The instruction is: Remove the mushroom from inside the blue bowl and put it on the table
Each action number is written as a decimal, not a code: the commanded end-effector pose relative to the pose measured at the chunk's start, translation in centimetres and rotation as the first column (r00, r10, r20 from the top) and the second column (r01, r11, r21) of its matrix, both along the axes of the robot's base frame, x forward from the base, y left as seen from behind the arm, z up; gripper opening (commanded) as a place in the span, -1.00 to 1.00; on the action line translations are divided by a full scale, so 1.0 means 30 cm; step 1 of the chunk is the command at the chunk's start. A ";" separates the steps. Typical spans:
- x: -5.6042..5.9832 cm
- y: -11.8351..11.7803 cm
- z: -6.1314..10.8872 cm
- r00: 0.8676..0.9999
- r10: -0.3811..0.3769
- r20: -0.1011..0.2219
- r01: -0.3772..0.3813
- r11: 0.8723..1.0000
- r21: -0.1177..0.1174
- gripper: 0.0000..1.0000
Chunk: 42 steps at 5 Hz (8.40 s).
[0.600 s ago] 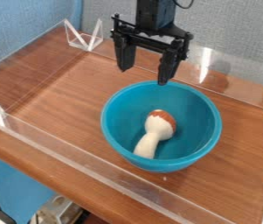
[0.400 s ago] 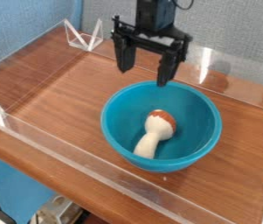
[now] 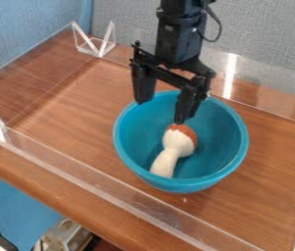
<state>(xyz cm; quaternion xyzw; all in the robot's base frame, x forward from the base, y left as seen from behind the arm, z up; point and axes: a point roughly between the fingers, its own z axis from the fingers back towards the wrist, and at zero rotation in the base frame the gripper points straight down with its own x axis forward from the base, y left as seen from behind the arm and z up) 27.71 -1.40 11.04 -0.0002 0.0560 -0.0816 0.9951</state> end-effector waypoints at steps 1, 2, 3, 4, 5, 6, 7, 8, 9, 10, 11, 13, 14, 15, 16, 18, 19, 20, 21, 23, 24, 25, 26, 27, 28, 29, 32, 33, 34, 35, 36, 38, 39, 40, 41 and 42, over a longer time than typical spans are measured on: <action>0.017 0.007 0.011 0.999 -0.034 0.029 0.034 0.999 -0.001 1.00; 0.048 -0.019 -0.023 1.000 0.002 0.025 -0.002 1.000 -0.001 1.00; 0.077 -0.039 -0.060 0.999 0.041 0.016 -0.041 0.999 0.004 1.00; 0.105 -0.055 -0.092 0.996 0.090 0.007 -0.090 0.996 0.011 1.00; 0.116 -0.045 -0.142 0.989 0.146 0.003 -0.146 0.989 0.015 -1.00; 0.128 -0.025 -0.134 0.977 0.213 0.015 -0.213 0.977 0.005 -1.00; 0.117 -0.034 -0.089 0.983 0.182 0.033 -0.182 0.983 -0.010 -1.00; 0.106 -0.045 -0.045 0.987 0.150 0.053 -0.149 0.988 -0.024 -1.00; 0.134 -0.019 0.037 0.986 0.147 0.083 -0.144 0.989 -0.037 -1.00; 0.162 0.022 0.144 0.981 0.147 0.129 -0.142 0.989 -0.045 -1.00; 0.174 0.069 0.259 0.964 0.201 0.177 -0.196 0.980 -0.042 -1.00; 0.185 0.266 0.287 0.917 0.340 0.208 -0.346 0.938 -0.007 -1.00; 0.190 0.376 0.255 0.933 0.297 0.203 -0.303 0.953 0.001 -1.00; 0.197 0.395 0.235 0.953 0.230 0.198 -0.235 0.972 -0.001 -1.00; 0.203 0.395 0.205 0.940 0.283 0.193 -0.288 0.958 -0.001 -1.00; 0.181 0.377 0.200 0.900 0.404 0.162 -0.410 0.912 0.001 -1.00; 0.141 0.355 0.215 0.883 0.448 0.140 -0.454 0.891 0.006 -1.00; 0.107 0.335 0.238 0.870 0.478 0.123 -0.484 0.875 0.015 -1.00; 0.069 0.310 0.252 0.860 0.500 0.102 -0.505 0.863 0.024 -1.00; -0.037 0.261 0.153 0.828 0.558 0.044 -0.560 0.826 0.057 -1.00; -0.088 0.281 0.081 0.801 0.598 0.024 -0.597 0.798 0.079 -1.00; -0.118 0.295 0.031 0.780 0.626 0.011 -0.624 0.776 0.090 -1.00; -0.108 0.314 0.060 0.739 0.674 0.005 -0.672 0.735 0.089 -1.00; -0.094 0.328 0.093 0.697 0.717 0.004 -0.715 0.694 0.088 -1.00; -0.093 0.334 0.054 0.710 0.704 0.001 -0.701 0.707 0.091 -1.00; -0.094 0.331 0.022 0.742 0.670 -0.002 -0.667 0.739 0.096 -1.00; -0.075 0.319 -0.020 0.792 0.610 0.001 -0.608 0.788 0.096 -1.00; -0.088 0.320 0.003 0.793 0.609 0.004 -0.607 0.789 0.094 -1.00; -0.100 0.319 0.027 0.795 0.607 0.008 -0.605 0.791 0.090 -1.00; -0.108 0.321 0.044 0.754 0.657 0.012 -0.655 0.750 0.087 -1.00; -0.116 0.326 0.058 0.708 0.706 0.015 -0.704 0.705 0.084 -1.00; -0.132 0.293 0.044 0.674 0.739 0.013 -0.736 0.670 0.095 -1.00; -0.143 0.292 -0.001 0.674 0.739 0.004 -0.735 0.669 0.111 -1.00; -0.128 0.289 -0.046 0.686 0.727 -0.004 -0.721 0.681 0.126 -1.00; -0.111 0.286 -0.097 0.702 0.712 -0.011 -0.704 0.696 0.140 -1.00; -0.095 0.287 -0.125 0.718 0.696 -0.014 -0.688 0.712 0.143 -1.00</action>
